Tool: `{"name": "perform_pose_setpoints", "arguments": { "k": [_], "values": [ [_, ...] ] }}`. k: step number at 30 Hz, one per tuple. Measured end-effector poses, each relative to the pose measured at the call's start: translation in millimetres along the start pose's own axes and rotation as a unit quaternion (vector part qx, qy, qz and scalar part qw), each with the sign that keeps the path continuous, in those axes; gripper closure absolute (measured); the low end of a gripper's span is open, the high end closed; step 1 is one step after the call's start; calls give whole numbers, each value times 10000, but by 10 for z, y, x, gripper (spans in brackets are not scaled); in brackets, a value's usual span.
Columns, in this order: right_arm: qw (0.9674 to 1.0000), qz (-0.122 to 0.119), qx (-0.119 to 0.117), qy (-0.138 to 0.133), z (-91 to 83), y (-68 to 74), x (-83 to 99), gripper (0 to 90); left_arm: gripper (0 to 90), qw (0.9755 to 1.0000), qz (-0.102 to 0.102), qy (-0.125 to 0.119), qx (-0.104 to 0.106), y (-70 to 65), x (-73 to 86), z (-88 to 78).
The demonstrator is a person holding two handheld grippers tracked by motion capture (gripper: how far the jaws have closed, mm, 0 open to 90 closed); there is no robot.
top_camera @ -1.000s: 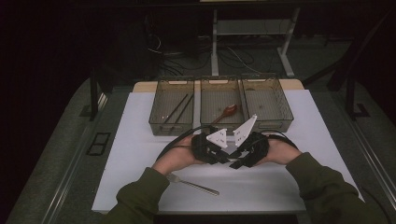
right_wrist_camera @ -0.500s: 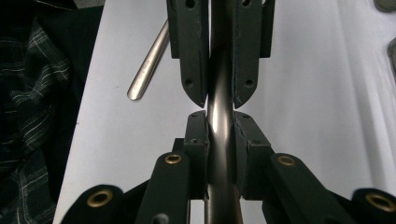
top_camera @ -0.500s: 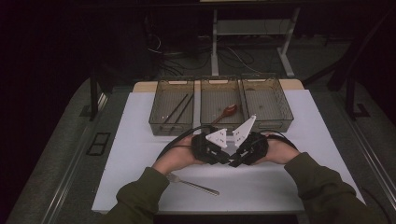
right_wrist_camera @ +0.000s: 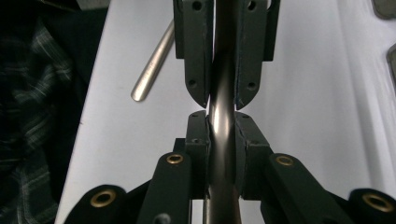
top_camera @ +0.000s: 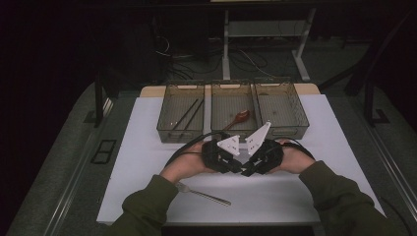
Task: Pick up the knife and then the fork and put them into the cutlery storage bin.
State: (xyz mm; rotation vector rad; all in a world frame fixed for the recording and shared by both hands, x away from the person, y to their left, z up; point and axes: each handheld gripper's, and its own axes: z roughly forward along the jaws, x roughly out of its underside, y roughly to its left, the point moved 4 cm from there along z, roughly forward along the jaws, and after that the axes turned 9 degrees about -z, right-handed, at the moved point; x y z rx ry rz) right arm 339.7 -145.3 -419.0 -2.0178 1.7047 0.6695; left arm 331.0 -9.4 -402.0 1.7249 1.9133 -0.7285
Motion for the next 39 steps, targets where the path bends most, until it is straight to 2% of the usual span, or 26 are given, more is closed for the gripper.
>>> {"name": "perform_pose_setpoints", "arguments": {
  "k": [2,4,6,7,11,13,16,18,20,21,24,27,28,31,32,39],
  "values": [
    [9999,40,79,-59,-39,-7,-4,773,781,9999,-131,-37,-26,-1,5,-6],
    [9999,114,93,-73,-64,-6,1,773,759,9998,-116,-102,-98,31,0,-46],
    [9997,119,184,-48,-71,-21,30,773,723,9994,-239,-214,-145,45,7,-109],
    [9998,133,131,-34,-77,-19,50,773,706,9990,-299,-284,-160,55,13,-150],
    [9993,255,287,21,-137,-56,154,773,631,9952,-661,-673,-274,96,78,-312],
    [9985,388,394,28,-177,-75,214,772,596,9916,-910,-884,-267,98,140,-380],
    [9972,552,502,-3,-256,-97,296,772,534,9859,-1179,-1112,-412,99,251,-469],
    [9959,681,589,-40,-319,-111,343,772,493,9805,-1381,-1290,-540,95,331,-532],
    [9945,757,727,-58,-385,-142,398,772,464,9743,-1550,-1463,-732,89,417,-591],
    [9934,831,785,-77,-421,-149,421,772,453,9710,-1663,-1540,-759,78,463,-617],
    [9902,994,971,-166,-534,-197,500,771,420,9635,-1901,-1630,-946,56,607,-669],
    [9855,1230,1142,-244,-656,-239,576,771,370,9583,-2025,-1633,-1180,28,765,-681],
    [9835,1312,1220,-261,-697,-260,605,771,362,9539,-2125,-1700,-1269,13,813,-673],
    [9753,1639,1431,-385,-820,-318,690,771,315,9460,-2295,-1768,-1453,-19,967,-662],
    [9705,1813,1529,-430,-877,-344,730,771,299,9439,-2349,-1764,-1511,-30,1012,-659],
    [9481,2383,2045,-495,-1155,-525,938,771,209,9343,-2552,-1804,-1713,-131,1190,-641]
  ]
}}
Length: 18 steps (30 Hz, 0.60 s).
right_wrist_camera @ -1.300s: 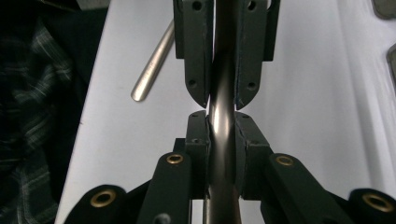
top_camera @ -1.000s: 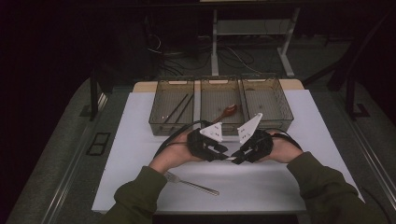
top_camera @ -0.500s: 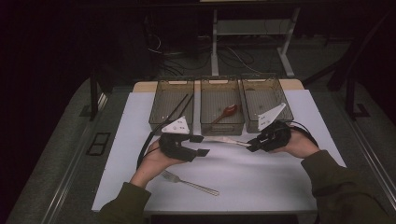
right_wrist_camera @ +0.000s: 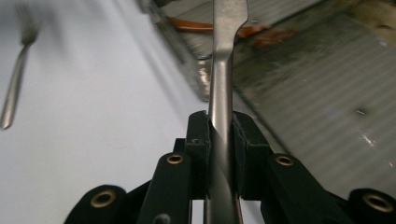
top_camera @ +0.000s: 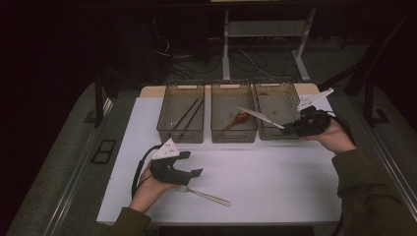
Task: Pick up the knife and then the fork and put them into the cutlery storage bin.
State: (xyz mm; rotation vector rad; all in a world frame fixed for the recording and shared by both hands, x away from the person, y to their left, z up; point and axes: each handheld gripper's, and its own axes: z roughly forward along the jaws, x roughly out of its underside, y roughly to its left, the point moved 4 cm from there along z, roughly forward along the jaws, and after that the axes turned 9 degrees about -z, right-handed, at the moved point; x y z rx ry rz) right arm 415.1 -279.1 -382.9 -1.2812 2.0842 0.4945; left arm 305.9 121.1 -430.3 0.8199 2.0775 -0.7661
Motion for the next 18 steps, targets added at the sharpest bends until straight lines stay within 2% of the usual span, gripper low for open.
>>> {"name": "perform_pose_setpoints", "arguments": {
  "k": [6,8,13,18],
  "values": [
    [9977,537,402,-5,-74,-266,42,771,168,10000,20,47,-68,-21,104,-6],
    [9957,757,534,39,-73,-357,66,771,159,10000,41,21,-73,-30,99,-9],
    [9903,1110,778,302,-16,-555,82,770,141,9999,66,-27,-86,-28,97,-6],
    [9824,1506,971,532,91,-727,61,770,140,9999,103,4,-66,-32,100,-8]
  ]
}}
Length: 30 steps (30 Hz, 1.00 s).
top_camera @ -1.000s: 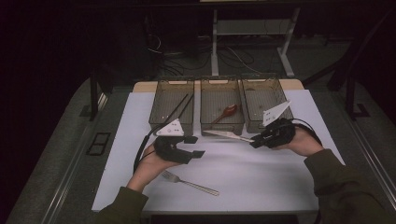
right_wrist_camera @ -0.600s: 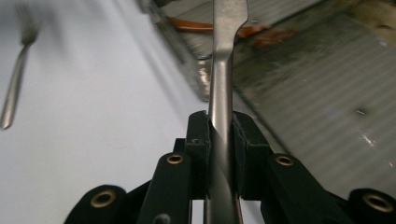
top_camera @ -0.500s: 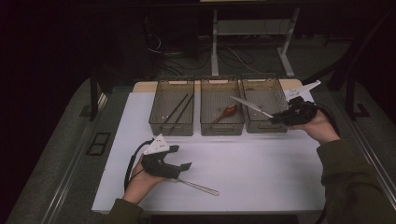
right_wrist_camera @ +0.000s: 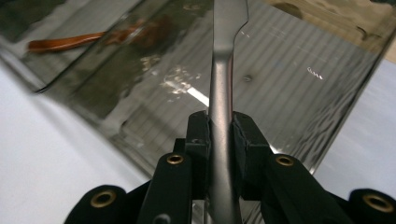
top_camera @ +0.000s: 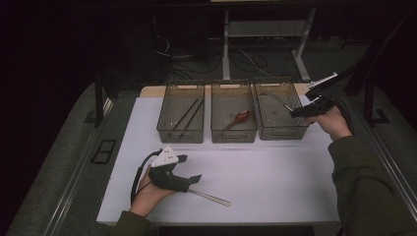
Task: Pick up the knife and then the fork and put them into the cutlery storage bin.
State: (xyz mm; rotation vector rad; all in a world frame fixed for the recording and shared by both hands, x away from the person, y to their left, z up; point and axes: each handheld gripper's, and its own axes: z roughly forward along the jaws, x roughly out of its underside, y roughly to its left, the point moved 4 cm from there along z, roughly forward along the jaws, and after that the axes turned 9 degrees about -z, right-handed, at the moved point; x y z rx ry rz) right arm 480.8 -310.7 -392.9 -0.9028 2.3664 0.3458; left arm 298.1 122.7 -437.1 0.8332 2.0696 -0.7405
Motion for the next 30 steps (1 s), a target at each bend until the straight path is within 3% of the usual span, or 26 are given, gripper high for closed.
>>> {"name": "perform_pose_setpoints", "arguments": {
  "k": [11,17,20,30],
  "values": [
    [9979,539,171,314,251,-62,-133,768,141,10000,51,53,65,-17,13,24],
    [9971,531,198,512,398,-41,-108,756,141,9999,43,88,79,-10,24,30],
    [9978,594,164,248,385,-31,-142,668,141,9999,61,91,93,-14,23,34],
    [9985,458,134,-256,235,16,-166,452,142,9998,82,110,111,-20,29,34]
  ]
}}
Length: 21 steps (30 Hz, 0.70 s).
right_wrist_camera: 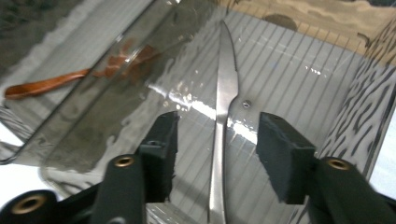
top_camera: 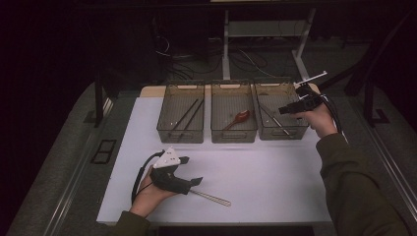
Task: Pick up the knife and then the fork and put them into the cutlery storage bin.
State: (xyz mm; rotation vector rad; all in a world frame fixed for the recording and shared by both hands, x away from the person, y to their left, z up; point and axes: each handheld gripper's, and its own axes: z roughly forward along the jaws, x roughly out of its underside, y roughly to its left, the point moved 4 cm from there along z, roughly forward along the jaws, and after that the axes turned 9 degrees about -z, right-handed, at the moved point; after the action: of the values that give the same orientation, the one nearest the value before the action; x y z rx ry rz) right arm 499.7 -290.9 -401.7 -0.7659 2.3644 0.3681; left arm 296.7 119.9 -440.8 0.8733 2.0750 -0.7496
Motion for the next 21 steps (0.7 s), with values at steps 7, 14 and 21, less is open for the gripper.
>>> {"name": "perform_pose_setpoints", "arguments": {
  "k": [7,14,21],
  "values": [
    [9987,-147,-76,-491,-180,114,84,343,162,9999,102,101,35,-5,19,12],
    [9946,-452,-129,-921,-350,347,197,279,243,9992,275,245,134,-29,30,7],
    [9901,-632,-337,-1206,-446,644,377,252,407,9966,557,517,307,-52,50,1]
  ]
}}
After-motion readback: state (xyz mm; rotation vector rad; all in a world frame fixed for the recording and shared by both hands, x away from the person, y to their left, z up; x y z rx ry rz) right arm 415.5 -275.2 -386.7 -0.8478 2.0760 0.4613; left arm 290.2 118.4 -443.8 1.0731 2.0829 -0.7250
